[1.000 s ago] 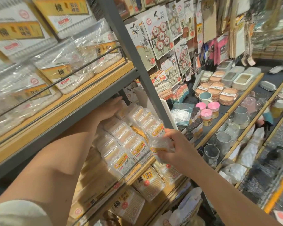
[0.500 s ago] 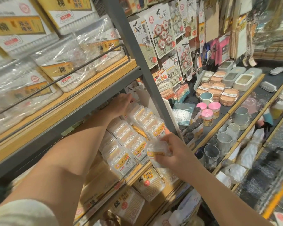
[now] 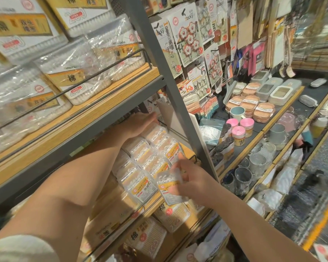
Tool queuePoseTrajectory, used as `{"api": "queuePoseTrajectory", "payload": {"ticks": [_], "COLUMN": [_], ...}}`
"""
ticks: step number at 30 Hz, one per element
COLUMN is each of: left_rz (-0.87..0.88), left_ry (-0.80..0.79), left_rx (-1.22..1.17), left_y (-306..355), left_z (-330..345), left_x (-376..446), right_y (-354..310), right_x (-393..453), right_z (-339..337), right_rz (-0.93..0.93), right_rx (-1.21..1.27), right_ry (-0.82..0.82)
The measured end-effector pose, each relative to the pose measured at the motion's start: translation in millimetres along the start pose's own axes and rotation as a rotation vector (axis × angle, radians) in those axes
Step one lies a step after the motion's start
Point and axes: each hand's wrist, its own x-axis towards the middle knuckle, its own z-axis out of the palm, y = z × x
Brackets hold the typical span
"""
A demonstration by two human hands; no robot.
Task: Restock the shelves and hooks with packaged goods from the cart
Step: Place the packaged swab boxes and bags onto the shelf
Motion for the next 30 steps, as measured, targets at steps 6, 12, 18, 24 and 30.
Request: {"api": "queuePoseTrajectory", "payload": {"ticks": [6, 12, 18, 24, 30], "left_rz": [0.179, 0.208, 0.335, 0.348, 0.185], "left_ry": [0.008, 0.073, -0.104, -0.095, 0.009], "left_rx": [-0.046, -0.129, -0.198, -0.161, -0.436], "left_y": [10, 8, 38, 38, 31], "left_z": [6, 5, 25, 27, 25], "left_x": [-9, -10, -29, -33, -49], "right_y": [-8, -12, -21, -47, -47], "right_x": [-5, -1, -22, 4, 30], "right_z": [-10, -14, -56, -71, -67], "right_rz": [0.032, 0.062, 0.017, -0.158, -0.071], "right_rx": [0.039, 0.015, 0.014, -0.111, -0.105], "right_ry": [0.031, 0.024, 0.199, 0.266, 0.122]}}
